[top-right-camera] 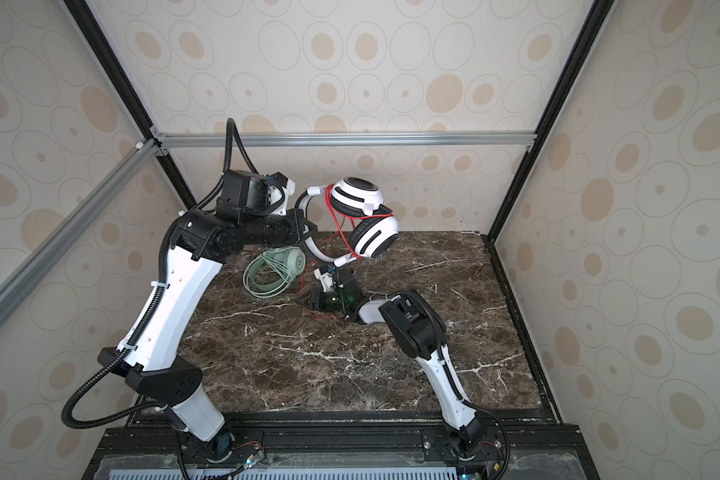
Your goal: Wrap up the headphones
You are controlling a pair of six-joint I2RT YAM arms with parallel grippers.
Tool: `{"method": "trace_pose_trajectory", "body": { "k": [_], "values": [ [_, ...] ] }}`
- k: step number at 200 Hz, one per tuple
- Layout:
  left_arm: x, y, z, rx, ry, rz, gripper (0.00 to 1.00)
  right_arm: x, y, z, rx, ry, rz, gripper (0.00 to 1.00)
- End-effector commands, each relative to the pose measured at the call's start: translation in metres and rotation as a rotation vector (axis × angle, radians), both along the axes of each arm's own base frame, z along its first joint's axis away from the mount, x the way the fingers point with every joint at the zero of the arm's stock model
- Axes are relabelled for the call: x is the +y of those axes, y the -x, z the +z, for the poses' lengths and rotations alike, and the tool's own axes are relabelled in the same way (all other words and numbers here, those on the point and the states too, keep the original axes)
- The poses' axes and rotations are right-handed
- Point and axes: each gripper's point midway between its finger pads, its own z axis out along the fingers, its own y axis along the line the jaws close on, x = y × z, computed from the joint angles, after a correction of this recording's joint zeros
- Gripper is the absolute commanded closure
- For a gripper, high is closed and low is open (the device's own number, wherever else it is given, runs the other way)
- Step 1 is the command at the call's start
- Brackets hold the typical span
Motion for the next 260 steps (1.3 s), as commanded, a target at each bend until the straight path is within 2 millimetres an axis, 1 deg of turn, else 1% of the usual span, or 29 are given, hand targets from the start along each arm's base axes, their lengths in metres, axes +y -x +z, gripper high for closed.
{"method": "trace_pose_trajectory", "body": {
  "k": [1,10,18,21,28,37,51,72,109,126,138,151,158,172,191,205,218,229,240,246,260],
  "values": [
    [0.015,0.004,0.034,-0.07,0.068,0.039,1.0,0.004,0.029,0.005,-0.006,-0.02,0.063,0.66],
    [0.019,0.002,0.033,-0.068,0.066,0.05,1.0,-0.001,0.04,0.009,-0.01,-0.027,0.076,0.73],
    [0.024,0.0,0.033,-0.068,0.063,0.065,1.0,-0.008,0.05,0.011,-0.004,-0.025,0.083,0.82],
    [0.025,-0.001,0.033,-0.068,0.062,0.069,1.0,-0.011,0.054,0.009,0.0,-0.019,0.085,0.85],
    [0.03,-0.004,0.032,-0.067,0.059,0.087,1.0,-0.018,0.063,0.013,-0.004,-0.016,0.091,0.93],
    [0.037,-0.007,0.031,-0.064,0.053,0.11,1.0,-0.029,0.075,0.015,-0.007,0.001,0.099,1.0],
    [0.049,-0.013,0.028,-0.061,0.039,0.152,1.0,-0.048,0.095,0.02,-0.018,0.045,0.109,1.0],
    [0.069,-0.023,0.023,-0.056,0.001,0.227,1.0,-0.081,0.126,0.02,-0.034,0.187,0.139,1.0],
    [0.103,-0.037,0.011,-0.05,-0.104,0.367,1.0,-0.155,0.17,0.026,-0.123,0.5,0.155,1.0],
    [0.122,-0.04,0.007,-0.056,-0.163,0.442,1.0,-0.191,0.185,0.03,-0.165,0.626,0.134,1.0],
    [0.14,-0.041,0.004,-0.055,-0.213,0.511,1.0,-0.212,0.192,0.036,-0.197,0.688,0.115,1.0],
    [0.158,-0.043,-0.002,-0.055,-0.272,0.578,1.0,-0.229,0.198,0.046,-0.233,0.736,0.096,1.0],
    [0.167,-0.044,-0.005,-0.052,-0.297,0.613,1.0,-0.236,0.201,0.052,-0.25,0.747,0.089,1.0],
    [0.179,-0.047,-0.012,-0.052,-0.331,0.655,1.0,-0.246,0.207,0.063,-0.27,0.761,0.078,1.0],
    [0.186,-0.053,-0.022,-0.042,-0.36,0.682,1.0,-0.255,0.215,0.075,-0.288,0.758,0.073,1.0],
    [0.191,-0.058,-0.029,-0.032,-0.382,0.704,1.0,-0.259,0.222,0.079,-0.291,0.755,0.082,1.0],
    [0.194,-0.064,-0.035,-0.023,-0.395,0.72,1.0,-0.261,0.229,0.081,-0.286,0.744,0.097,1.0],
    [0.195,-0.069,-0.037,-0.017,-0.389,0.729,1.0,-0.258,0.233,0.083,-0.284,0.722,0.11,1.0],
    [0.192,-0.074,-0.038,-0.014,-0.364,0.721,1.0,-0.255,0.235,0.086,-0.279,0.705,0.118,1.0],
    [0.188,-0.077,-0.039,-0.013,-0.342,0.702,1.0,-0.253,0.237,0.085,-0.271,0.704,0.128,1.0],
    [0.184,-0.082,-0.036,-0.021,-0.297,0.692,1.0,-0.252,0.239,0.084,-0.262,0.711,0.147,1.0]
  ]
}}
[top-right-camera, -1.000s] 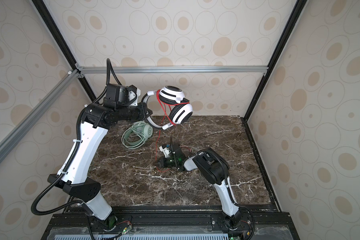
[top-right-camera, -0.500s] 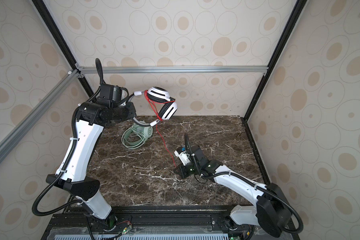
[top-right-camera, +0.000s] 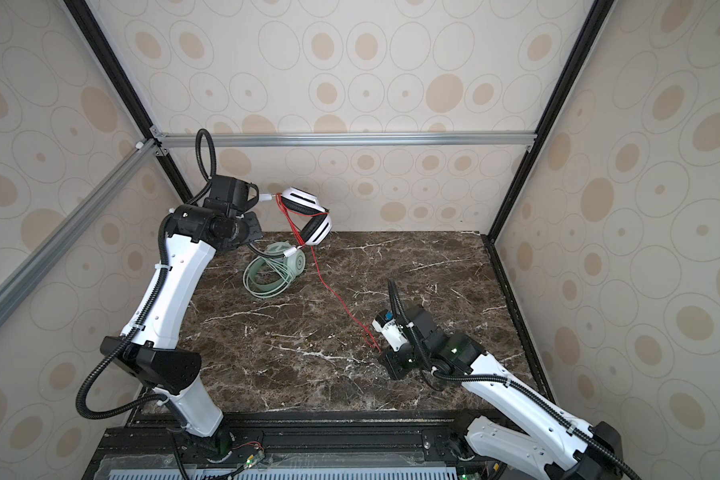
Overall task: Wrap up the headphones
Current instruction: 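Pull the red cable toward the plugs with the right gripper while left lowers headset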
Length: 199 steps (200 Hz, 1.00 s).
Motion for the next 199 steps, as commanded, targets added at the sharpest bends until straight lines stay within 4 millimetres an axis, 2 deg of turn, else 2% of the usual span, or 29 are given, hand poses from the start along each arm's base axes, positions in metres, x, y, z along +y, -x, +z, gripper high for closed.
{"method": "trace_pose_trajectory", "body": {
  "k": [1,29,48,77,111,136,161,176,199],
  "values": [
    [-0.004,-0.019,0.035,-0.155,0.109,0.014,1.0,0.001,0.012,0.001,0.036,0.021,0.048,1.0],
    [-0.001,-0.029,0.036,-0.173,0.152,0.019,1.0,0.004,0.016,0.004,0.04,0.022,0.071,1.0],
    [0.006,-0.036,0.029,-0.161,0.198,0.028,1.0,0.007,0.02,0.005,0.055,0.022,0.087,1.0],
    [0.006,-0.046,0.018,-0.149,0.329,-0.005,1.0,0.013,0.025,0.002,0.076,0.035,0.116,1.0],
    [0.016,-0.051,0.019,-0.164,0.339,0.01,1.0,0.015,0.025,0.006,0.059,0.045,0.123,1.0],
    [0.044,-0.049,0.01,-0.131,0.197,0.107,1.0,0.01,0.02,0.024,0.005,0.062,0.115,1.0],
    [0.073,-0.038,-0.005,-0.062,0.053,0.229,1.0,-0.001,0.011,0.045,-0.063,0.127,0.107,1.0],
    [0.077,-0.032,-0.012,-0.031,-0.018,0.253,1.0,-0.008,0.003,0.062,-0.119,0.173,0.101,1.0],
    [0.068,-0.022,-0.02,0.004,-0.154,0.241,1.0,-0.017,-0.016,0.098,-0.24,0.247,0.089,1.0]
  ]
}}
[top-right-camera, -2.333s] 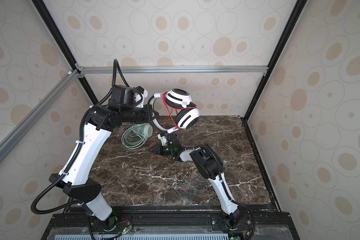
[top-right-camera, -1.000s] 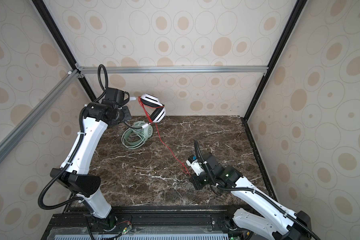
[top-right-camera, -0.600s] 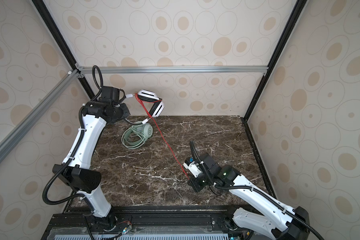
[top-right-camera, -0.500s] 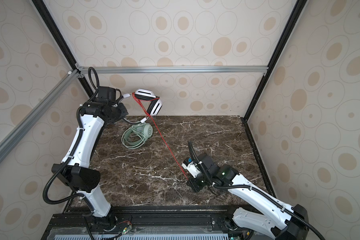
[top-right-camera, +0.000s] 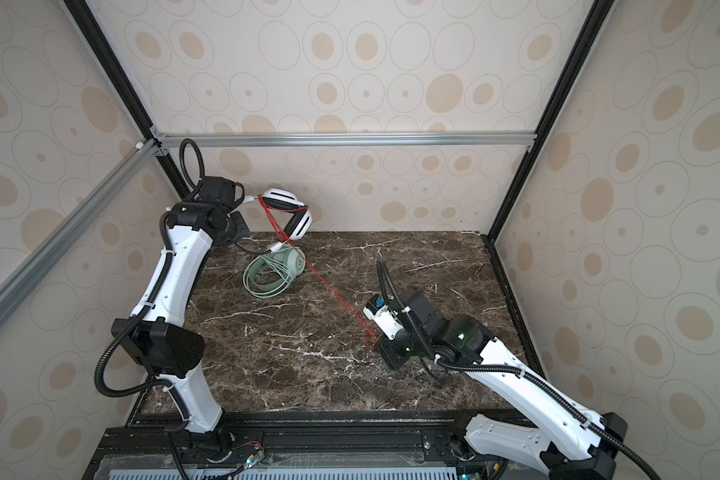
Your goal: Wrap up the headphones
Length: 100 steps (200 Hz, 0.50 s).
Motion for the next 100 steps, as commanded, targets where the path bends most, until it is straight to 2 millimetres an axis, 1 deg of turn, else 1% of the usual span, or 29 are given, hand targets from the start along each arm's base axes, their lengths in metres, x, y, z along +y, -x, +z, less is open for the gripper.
{"method": "trace_pose_trajectory", "body": {
  "k": [1,17,32,44,48,57,68,82,100],
  "values": [
    [0.009,0.011,0.022,-0.045,-0.166,0.065,1.0,-0.026,-0.009,0.017,-0.094,0.167,0.0,1.0],
    [0.001,0.02,0.019,-0.021,-0.252,0.045,1.0,-0.034,-0.027,0.048,-0.2,0.232,-0.029,1.0],
    [-0.014,0.027,0.014,-0.007,-0.305,-0.014,1.0,-0.038,-0.043,0.078,-0.297,0.261,-0.055,1.0],
    [-0.033,0.031,0.007,-0.009,-0.321,-0.095,1.0,-0.037,-0.056,0.1,-0.366,0.269,-0.074,1.0],
    [-0.04,0.033,0.006,-0.016,-0.323,-0.122,1.0,-0.035,-0.061,0.104,-0.381,0.275,-0.075,1.0],
    [-0.055,0.038,-0.002,-0.009,-0.337,-0.178,1.0,-0.032,-0.07,0.121,-0.425,0.273,-0.084,1.0],
    [-0.072,0.046,-0.008,-0.004,-0.357,-0.238,1.0,-0.026,-0.082,0.134,-0.457,0.267,-0.087,1.0],
    [-0.092,0.056,-0.016,0.005,-0.389,-0.307,1.0,-0.018,-0.097,0.15,-0.466,0.213,-0.093,1.0],
    [-0.11,0.071,-0.027,0.028,-0.438,-0.369,1.0,-0.007,-0.116,0.166,-0.467,0.141,-0.099,1.0]
  ]
}}
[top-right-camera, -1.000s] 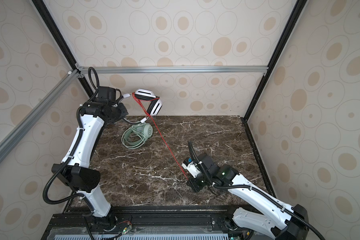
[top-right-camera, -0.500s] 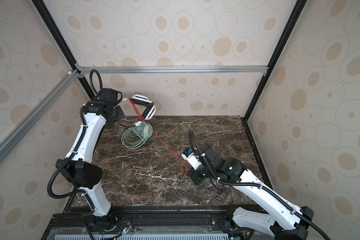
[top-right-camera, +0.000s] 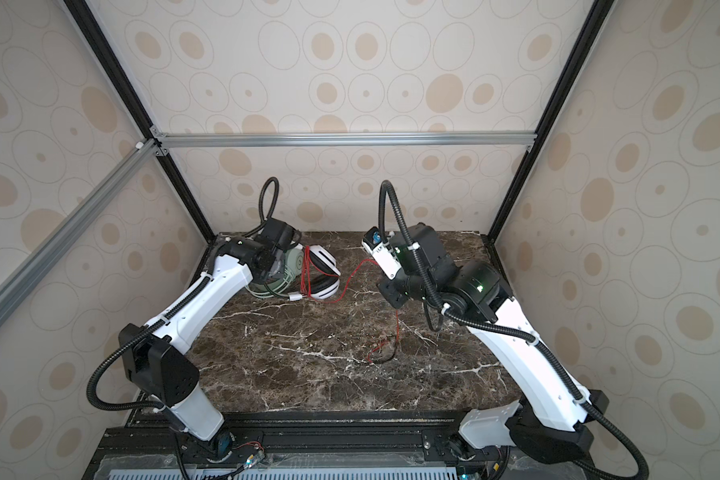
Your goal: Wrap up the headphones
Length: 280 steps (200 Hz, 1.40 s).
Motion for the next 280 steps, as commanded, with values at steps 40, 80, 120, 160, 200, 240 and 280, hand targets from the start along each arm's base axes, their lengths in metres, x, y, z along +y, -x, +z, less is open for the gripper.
{"method": "trace_pose_trajectory", "body": {
  "k": [40,80,120,160,200,240,280],
  "values": [
    [-0.046,0.04,0.002,-0.079,0.004,-0.17,1.0,0.023,-0.066,0.027,0.008,-0.124,0.025,1.0],
    [-0.089,0.073,-0.016,-0.062,0.153,-0.37,1.0,0.032,-0.116,0.023,0.096,-0.287,0.021,1.0],
    [-0.128,0.1,-0.018,-0.029,0.281,-0.551,1.0,0.049,-0.153,-0.008,0.206,-0.366,0.034,1.0],
    [-0.151,0.116,-0.001,-0.046,0.414,-0.671,1.0,0.06,-0.175,-0.043,0.3,-0.397,0.026,1.0],
    [-0.162,0.123,0.032,-0.101,0.502,-0.737,1.0,0.065,-0.183,-0.111,0.468,-0.435,0.005,1.0],
    [-0.156,0.113,0.081,-0.205,0.546,-0.699,1.0,0.082,-0.164,-0.168,0.63,-0.557,0.048,1.0],
    [-0.128,0.087,0.141,-0.331,0.594,-0.571,1.0,0.089,-0.136,-0.19,0.718,-0.711,0.124,0.75]
  ]
}}
